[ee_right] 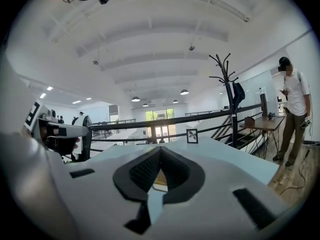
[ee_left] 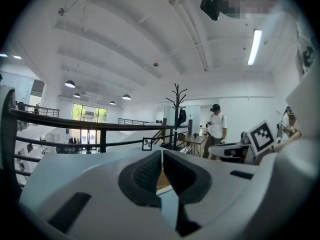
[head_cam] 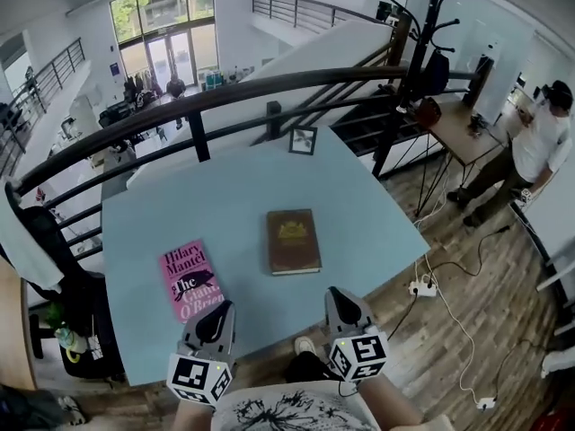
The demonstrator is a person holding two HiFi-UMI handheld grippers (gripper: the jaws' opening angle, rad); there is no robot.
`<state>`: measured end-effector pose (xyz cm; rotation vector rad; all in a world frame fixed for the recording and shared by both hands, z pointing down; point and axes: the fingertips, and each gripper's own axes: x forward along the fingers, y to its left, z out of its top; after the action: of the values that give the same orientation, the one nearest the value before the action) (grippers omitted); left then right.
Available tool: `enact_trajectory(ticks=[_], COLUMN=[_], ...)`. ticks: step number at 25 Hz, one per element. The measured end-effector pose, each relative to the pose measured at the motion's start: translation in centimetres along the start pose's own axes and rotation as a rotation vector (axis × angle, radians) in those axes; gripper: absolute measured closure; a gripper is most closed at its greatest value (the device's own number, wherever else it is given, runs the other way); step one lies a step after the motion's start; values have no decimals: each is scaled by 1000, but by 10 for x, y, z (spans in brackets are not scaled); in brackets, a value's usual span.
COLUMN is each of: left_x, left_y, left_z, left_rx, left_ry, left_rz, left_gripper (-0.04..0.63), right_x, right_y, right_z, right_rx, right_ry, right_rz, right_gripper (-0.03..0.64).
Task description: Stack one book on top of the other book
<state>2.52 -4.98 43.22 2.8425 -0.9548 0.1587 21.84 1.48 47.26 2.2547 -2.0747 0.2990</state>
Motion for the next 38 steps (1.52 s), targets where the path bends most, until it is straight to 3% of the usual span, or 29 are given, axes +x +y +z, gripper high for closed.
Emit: enact_trajectory(ticks=[9,16,23,29,30,31,36,38], left_x=[127,184,202,214,216,218,225,226], left_y=[4,9,28,41,44,46,54,57], left_z=[17,16,-16,-27,-30,-33,-49,-62], left_rx=[-17,-23,-52,-92,-90,-84,-85,-84], left_ry=[-4,4,74,108,111,112,138,144], left_rz=[110,171,196,173,169,166,156,143], left_gripper=[581,581,581,581,582,582,581,581], right_x=[115,166,200,227,231,235,250,254], right_y=[-93,-121,-120,-121,-120,-119,-118,-115], right_z=[22,14,-28,-84,-93,-102,-148,-160], right_rx=[5,-4,53,152,167,180,247,286], right_ry=[68,147,289,449,476,504,642,681], right_rz=[144,261,321,310,316,323,319,319], right_gripper=[624,624,623,621,590,497,397,391])
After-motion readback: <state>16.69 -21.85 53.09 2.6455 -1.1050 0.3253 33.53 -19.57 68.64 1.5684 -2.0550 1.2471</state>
